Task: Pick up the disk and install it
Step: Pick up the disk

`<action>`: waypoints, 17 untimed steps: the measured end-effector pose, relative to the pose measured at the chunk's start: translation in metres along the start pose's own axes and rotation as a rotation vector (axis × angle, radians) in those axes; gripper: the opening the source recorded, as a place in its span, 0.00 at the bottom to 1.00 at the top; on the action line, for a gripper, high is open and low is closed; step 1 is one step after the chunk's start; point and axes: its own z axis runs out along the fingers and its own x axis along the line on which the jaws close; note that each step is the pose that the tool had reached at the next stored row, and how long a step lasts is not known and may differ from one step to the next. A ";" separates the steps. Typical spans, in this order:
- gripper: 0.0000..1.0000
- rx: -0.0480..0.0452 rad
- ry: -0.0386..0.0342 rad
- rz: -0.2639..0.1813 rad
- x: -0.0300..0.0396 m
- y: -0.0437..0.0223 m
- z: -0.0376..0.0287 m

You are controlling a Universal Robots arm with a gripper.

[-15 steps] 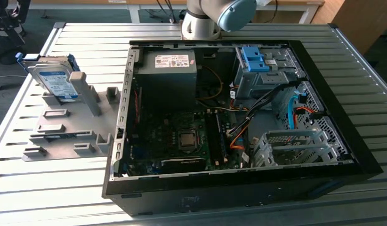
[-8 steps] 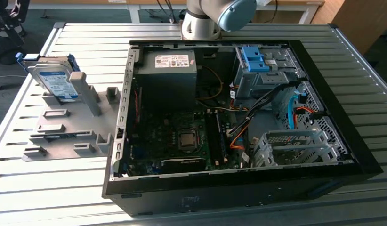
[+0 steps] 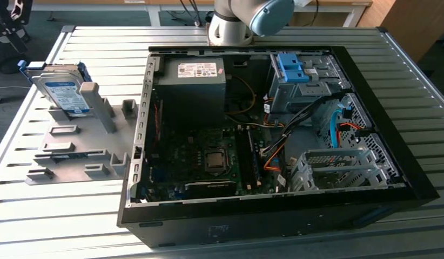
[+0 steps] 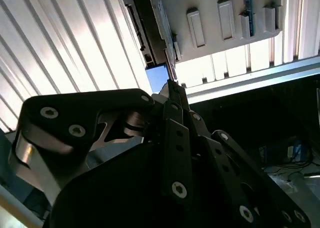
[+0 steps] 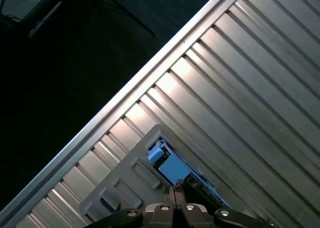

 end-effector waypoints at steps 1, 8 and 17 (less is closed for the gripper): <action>0.11 -0.0002 0.0007 -0.017 0.0000 0.0000 0.0000; 0.11 -0.0018 0.0054 -0.125 0.0000 0.0000 0.0001; 0.11 -0.0022 0.0068 -0.163 0.0000 0.0000 0.0003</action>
